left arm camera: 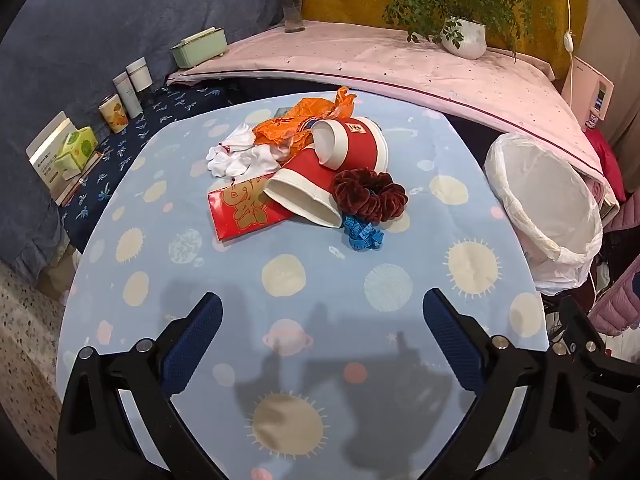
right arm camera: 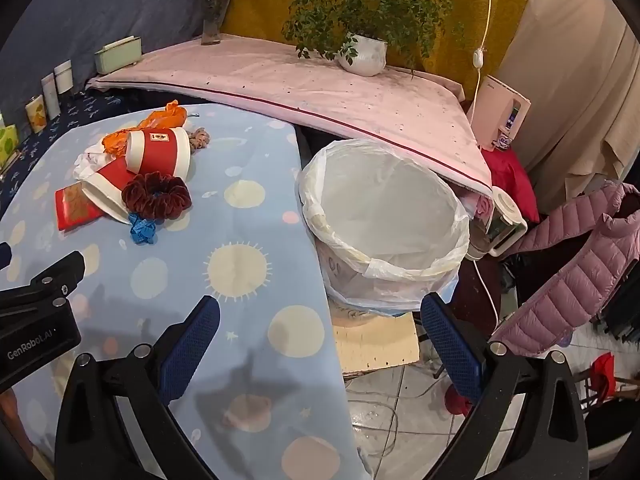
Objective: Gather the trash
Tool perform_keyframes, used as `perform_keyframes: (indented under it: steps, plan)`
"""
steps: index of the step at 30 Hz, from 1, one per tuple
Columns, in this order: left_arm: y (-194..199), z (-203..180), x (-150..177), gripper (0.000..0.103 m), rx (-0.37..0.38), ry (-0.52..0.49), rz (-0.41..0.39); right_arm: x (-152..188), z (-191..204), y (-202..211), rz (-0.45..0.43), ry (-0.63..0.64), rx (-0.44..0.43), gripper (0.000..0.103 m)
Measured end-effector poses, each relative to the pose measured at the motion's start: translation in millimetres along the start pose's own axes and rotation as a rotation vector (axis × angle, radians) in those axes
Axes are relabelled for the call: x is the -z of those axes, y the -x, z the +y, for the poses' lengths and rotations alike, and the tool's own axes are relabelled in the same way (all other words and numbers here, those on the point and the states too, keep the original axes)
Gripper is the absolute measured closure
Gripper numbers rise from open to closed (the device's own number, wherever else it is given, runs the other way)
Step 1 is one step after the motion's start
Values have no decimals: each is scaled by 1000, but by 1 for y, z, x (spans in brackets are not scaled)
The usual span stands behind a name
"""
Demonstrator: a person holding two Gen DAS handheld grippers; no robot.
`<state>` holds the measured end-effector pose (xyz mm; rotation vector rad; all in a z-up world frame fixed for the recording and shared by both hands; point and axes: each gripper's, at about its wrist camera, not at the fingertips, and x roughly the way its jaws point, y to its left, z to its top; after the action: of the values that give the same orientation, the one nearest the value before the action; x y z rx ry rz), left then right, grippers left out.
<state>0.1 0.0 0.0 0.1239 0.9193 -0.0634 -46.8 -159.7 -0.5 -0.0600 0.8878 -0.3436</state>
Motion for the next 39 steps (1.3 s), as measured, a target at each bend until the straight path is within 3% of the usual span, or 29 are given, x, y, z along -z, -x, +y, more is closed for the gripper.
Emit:
perform_keyframes:
  steps: [39]
  plan:
    - [3,-2,-3,7,5,-2,-12,-1,-2,0,-3,3,7,7]
